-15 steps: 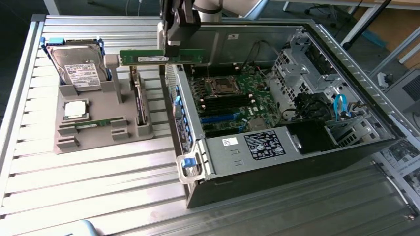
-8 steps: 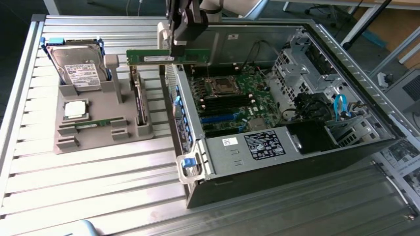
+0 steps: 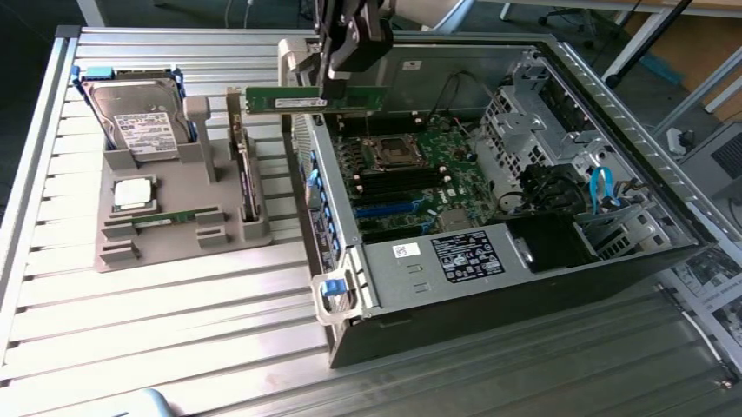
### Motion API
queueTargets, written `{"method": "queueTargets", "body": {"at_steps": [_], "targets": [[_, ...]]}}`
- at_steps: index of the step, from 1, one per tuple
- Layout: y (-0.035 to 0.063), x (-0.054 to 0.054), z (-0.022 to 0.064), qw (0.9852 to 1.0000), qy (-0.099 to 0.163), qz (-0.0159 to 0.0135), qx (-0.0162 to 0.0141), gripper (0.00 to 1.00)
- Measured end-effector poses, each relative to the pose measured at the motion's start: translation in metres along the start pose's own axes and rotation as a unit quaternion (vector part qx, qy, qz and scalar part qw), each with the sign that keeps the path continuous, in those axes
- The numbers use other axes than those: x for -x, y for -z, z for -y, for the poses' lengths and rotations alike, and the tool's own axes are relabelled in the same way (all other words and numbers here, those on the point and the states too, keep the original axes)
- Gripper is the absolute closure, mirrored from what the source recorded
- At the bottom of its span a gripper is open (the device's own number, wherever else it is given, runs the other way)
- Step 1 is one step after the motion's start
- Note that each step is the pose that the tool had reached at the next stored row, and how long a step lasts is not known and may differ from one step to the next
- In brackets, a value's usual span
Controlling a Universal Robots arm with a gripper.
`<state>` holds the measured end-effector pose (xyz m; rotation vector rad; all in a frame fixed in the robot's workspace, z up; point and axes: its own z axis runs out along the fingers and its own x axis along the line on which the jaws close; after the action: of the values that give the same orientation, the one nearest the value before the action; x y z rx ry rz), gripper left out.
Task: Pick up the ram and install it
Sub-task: 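Pick up the ram and move it above insertion slot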
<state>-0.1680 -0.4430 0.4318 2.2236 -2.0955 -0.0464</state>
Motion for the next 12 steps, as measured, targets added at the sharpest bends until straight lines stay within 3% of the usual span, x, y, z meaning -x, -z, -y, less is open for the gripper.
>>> {"method": "queueTargets", "body": {"at_steps": [12], "targets": [[0.0016,-0.001,0.0201,1.0,0.0,0.0001,0.0016,0.87]]}}
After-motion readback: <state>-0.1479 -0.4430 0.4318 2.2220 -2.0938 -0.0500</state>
